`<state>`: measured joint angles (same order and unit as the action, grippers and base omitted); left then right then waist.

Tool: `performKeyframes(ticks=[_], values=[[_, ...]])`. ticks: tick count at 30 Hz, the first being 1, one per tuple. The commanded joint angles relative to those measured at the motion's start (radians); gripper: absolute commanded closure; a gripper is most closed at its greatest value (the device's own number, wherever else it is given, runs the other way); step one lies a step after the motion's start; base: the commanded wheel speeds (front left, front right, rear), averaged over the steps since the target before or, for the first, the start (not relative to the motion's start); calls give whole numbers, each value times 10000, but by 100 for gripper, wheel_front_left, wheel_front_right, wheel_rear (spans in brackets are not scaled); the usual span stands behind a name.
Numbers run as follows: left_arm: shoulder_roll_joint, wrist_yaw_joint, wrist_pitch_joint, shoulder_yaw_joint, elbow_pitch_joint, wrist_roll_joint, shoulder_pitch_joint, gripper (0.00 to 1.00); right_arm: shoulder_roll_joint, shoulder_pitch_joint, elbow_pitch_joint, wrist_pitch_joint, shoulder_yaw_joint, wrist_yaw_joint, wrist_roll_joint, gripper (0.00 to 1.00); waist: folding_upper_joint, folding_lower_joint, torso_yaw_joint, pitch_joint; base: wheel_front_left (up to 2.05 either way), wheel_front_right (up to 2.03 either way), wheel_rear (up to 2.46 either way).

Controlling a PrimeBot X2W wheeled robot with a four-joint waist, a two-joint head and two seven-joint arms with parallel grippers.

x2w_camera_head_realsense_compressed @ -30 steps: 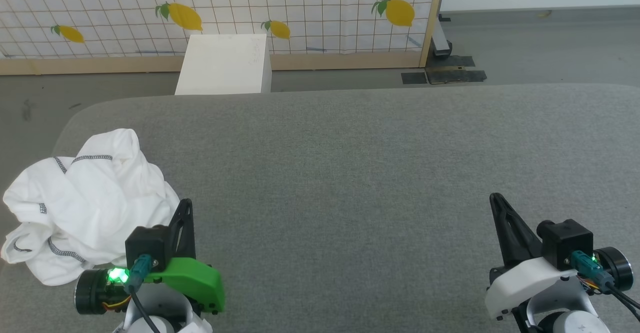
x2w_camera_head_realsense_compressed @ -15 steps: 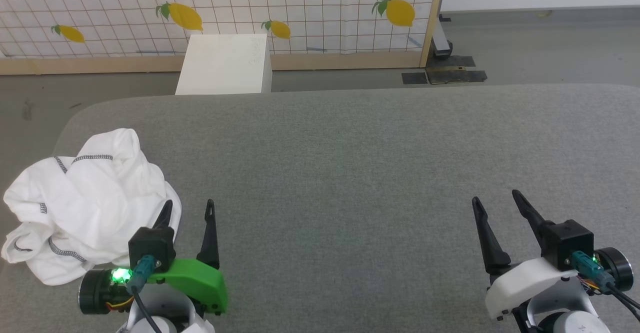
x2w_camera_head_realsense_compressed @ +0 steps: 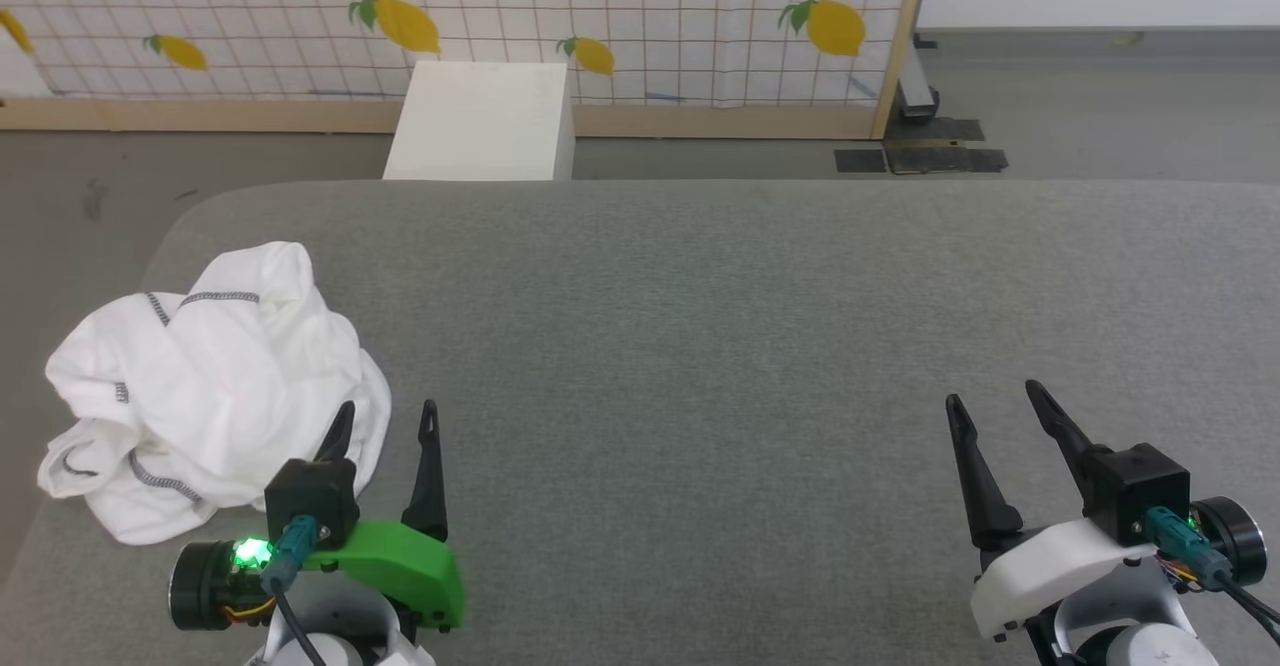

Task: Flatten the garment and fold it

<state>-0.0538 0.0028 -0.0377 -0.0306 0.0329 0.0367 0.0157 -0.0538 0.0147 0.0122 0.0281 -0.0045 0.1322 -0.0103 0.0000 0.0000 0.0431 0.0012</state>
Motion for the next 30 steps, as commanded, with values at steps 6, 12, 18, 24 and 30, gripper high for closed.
performKeyframes(ticks=[6, 12, 18, 24, 30], values=[[-20, 127, -215, -27, 72, 199, 161, 0, 8, -181, 57, 158, 47, -3, -64, 0, 0, 0, 539, 29, 0, 0, 0], [-44, 161, -338, -29, 124, 290, 153, 0, 10, -243, 76, 221, 104, -4, -55, 0, 0, 0, 1042, 59, 0, 0, 0], [-80, 192, -461, 10, 183, 411, 139, 0, 11, -288, 108, 302, 116, -5, -128, 0, 0, 0, 1577, 62, 0, 0, 0], [-117, 243, -584, 65, 184, 508, 104, 0, 13, -349, 122, 340, 211, -5, -152, 0, 0, 0, 2062, 83, 0, 0, 0], [-116, 272, -711, 64, 165, 606, 61, 0, 15, -409, 129, 401, 285, -6, -168, 0, 0, 0, 2440, 104, -6, -6, -6]])
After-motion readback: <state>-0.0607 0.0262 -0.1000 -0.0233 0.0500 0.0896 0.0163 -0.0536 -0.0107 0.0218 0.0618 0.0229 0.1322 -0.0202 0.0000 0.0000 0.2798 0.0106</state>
